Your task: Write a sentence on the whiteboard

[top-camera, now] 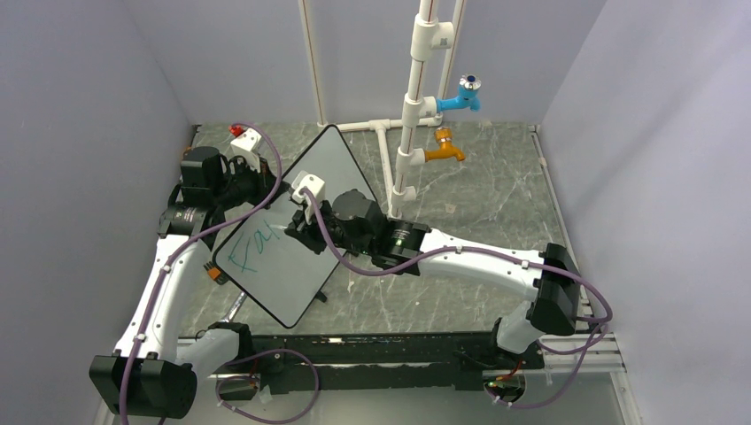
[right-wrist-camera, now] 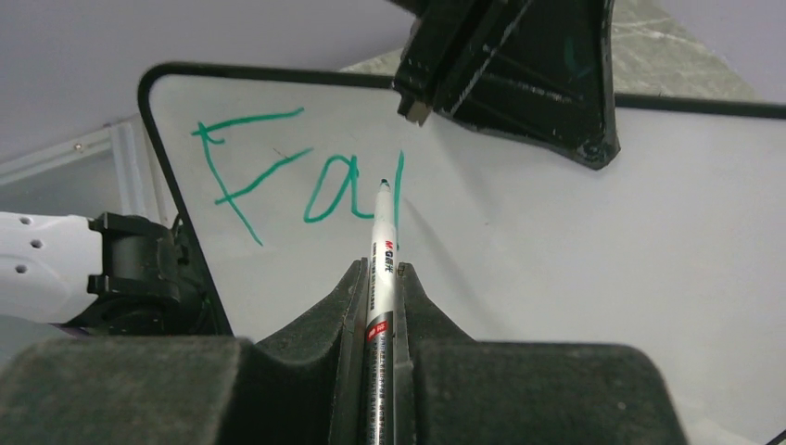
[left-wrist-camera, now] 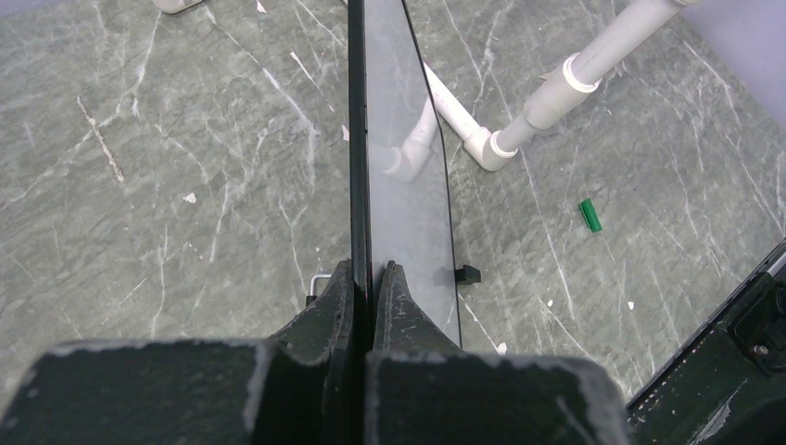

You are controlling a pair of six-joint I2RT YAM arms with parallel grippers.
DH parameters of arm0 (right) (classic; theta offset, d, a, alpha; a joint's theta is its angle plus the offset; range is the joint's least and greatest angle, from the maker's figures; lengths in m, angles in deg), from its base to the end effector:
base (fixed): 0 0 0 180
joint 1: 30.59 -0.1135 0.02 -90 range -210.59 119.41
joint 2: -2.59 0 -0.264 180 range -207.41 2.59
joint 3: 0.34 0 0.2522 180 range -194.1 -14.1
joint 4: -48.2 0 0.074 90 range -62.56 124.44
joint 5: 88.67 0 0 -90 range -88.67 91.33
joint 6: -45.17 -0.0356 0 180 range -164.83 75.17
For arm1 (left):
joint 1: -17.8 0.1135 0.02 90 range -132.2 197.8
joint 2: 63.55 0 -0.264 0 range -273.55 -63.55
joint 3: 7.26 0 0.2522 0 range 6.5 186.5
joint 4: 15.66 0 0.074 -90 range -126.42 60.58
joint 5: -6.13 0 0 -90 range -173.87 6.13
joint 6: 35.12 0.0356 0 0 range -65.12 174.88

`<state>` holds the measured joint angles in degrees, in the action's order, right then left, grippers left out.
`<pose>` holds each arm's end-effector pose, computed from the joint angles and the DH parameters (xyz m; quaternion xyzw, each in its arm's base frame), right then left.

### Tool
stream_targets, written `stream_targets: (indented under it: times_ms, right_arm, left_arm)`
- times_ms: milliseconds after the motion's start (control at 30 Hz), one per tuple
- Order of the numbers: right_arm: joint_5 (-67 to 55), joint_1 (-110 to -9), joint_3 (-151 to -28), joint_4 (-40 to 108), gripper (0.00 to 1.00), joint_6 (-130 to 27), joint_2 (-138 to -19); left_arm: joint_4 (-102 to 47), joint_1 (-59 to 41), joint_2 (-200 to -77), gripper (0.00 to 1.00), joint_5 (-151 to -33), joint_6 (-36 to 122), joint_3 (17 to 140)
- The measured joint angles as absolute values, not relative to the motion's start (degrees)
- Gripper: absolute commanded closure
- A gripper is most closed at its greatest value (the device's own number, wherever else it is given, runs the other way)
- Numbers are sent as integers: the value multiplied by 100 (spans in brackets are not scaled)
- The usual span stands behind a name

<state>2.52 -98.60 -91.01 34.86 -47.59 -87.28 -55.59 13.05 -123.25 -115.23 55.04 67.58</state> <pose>0.1424 0.3507 0.3572 -0.4151 0.6605 0.3557 0.5147 0.2227 -0.0371 0.3635 0.1802 0.8041 -0.2483 0.5093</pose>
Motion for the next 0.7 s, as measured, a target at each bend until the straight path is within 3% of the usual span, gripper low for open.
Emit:
stream_targets:
  times_ms: [700]
  right_arm:
    - [140, -9857, -9765, 3491, 100, -4737, -9132]
  left_arm:
    - [-5559, 1305, -12325, 100, -11527, 5494, 6758]
